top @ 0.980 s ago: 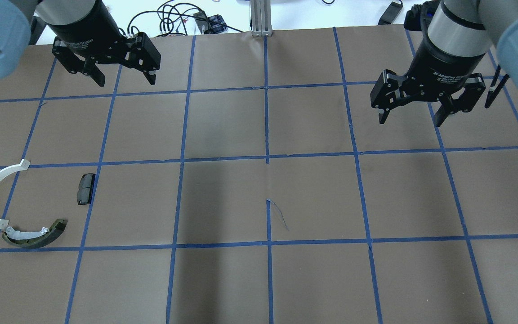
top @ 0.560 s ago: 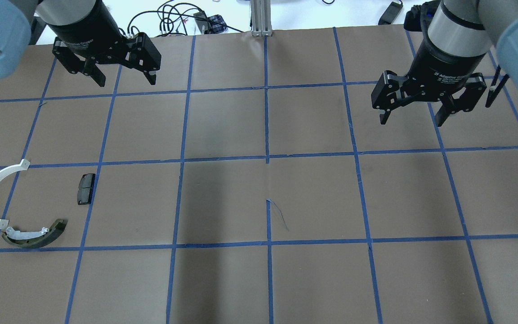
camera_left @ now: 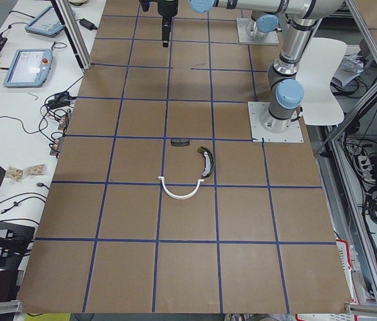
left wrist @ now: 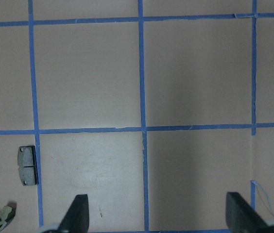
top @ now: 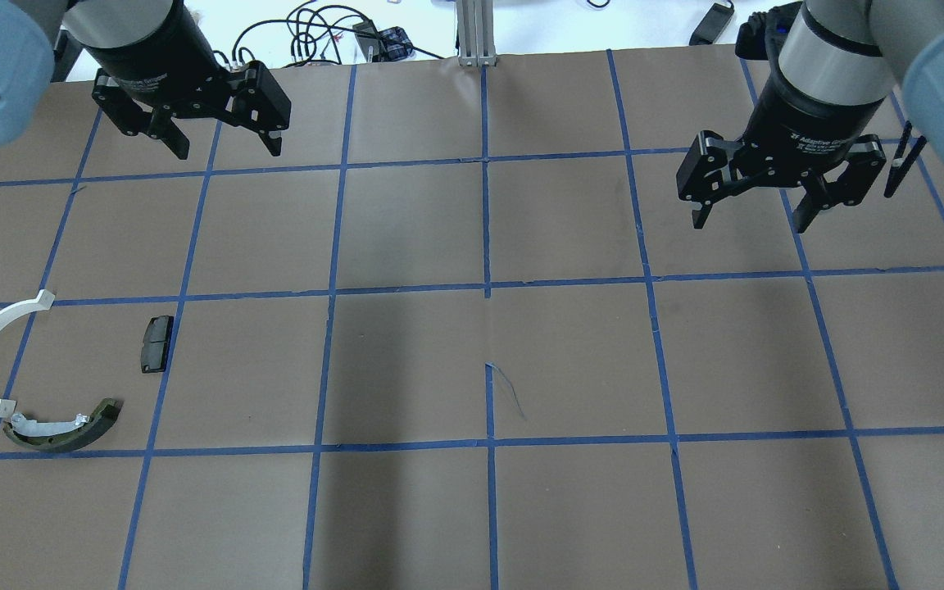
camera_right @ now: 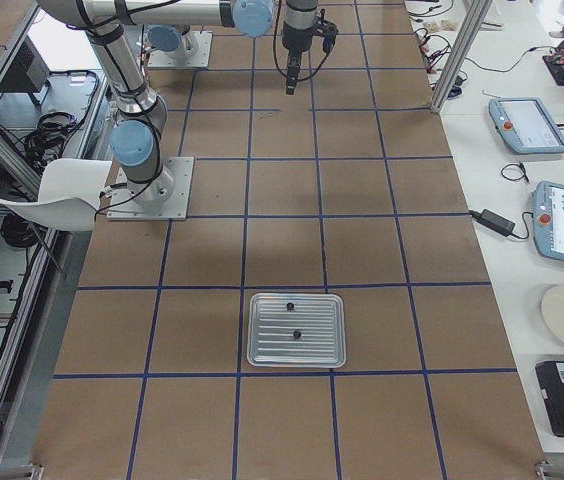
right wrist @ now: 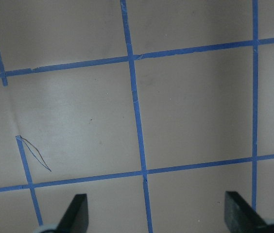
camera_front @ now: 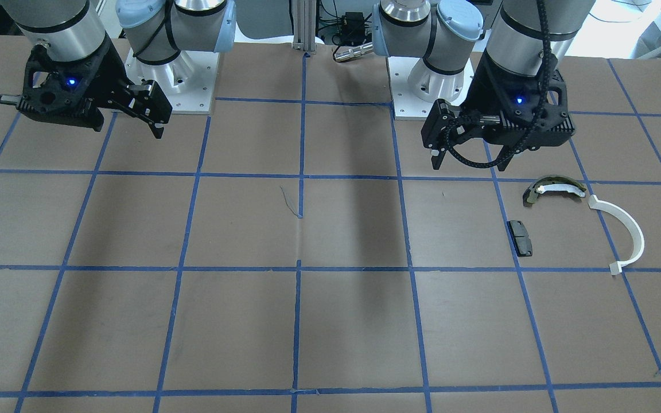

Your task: Place bearing gear from tray to pile

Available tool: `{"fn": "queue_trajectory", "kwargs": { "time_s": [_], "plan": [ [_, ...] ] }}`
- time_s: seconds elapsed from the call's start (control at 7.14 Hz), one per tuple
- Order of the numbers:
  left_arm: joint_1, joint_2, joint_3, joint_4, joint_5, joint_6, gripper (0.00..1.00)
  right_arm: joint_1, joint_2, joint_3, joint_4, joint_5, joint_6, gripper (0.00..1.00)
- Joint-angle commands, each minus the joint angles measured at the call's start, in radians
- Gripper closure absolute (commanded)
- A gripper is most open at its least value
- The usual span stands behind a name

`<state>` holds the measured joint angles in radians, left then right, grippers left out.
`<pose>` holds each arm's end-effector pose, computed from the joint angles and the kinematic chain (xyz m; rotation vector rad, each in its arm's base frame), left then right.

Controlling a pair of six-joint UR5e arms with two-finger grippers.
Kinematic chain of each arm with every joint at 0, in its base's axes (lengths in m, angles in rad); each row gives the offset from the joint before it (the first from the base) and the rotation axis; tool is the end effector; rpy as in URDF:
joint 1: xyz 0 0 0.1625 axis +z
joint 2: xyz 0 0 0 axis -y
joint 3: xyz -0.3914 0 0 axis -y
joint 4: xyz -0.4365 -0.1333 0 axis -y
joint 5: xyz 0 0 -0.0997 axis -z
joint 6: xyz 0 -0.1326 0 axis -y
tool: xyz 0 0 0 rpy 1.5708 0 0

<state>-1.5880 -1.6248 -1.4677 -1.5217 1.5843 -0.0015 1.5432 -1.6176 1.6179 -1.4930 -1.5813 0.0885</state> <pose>-0.1413 -0.5670 0.4526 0.0235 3.1252 -0.1538 0.1179 -0.5107 0.4134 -0.1807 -3.1211 -0.1216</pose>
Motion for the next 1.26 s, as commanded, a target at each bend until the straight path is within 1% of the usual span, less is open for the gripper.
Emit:
{"fn": "queue_trajectory", "kwargs": {
  "time_s": [0.0,0.56,0.7,0.84,0.98,1.12],
  "plan": [
    [0.0,0.003,-0.003,-0.003,0.003,0.0,0.0,-0.002,0.001,0.0,-0.001,0.001,-0.007,0.0],
    [0.0,-0.003,0.0,0.0,0.002,0.0,0.0,-0.014,0.004,-0.001,-0.007,0.0,0.004,0.0],
    [0.0,-0.001,0.0,0.0,0.002,0.0,0.0,-0.037,0.011,-0.001,-0.019,-0.005,0.014,0.0],
    [0.002,0.003,-0.003,0.0,-0.001,0.0,0.0,-0.131,0.012,-0.001,-0.012,-0.052,-0.004,0.0],
    [0.002,-0.001,-0.002,0.0,-0.001,0.0,0.0,-0.241,0.012,-0.007,-0.012,-0.057,-0.062,0.0],
    [0.002,-0.001,0.001,0.0,-0.001,0.0,0.0,-0.341,0.013,-0.01,-0.03,-0.068,-0.21,0.0]
  ]
}}
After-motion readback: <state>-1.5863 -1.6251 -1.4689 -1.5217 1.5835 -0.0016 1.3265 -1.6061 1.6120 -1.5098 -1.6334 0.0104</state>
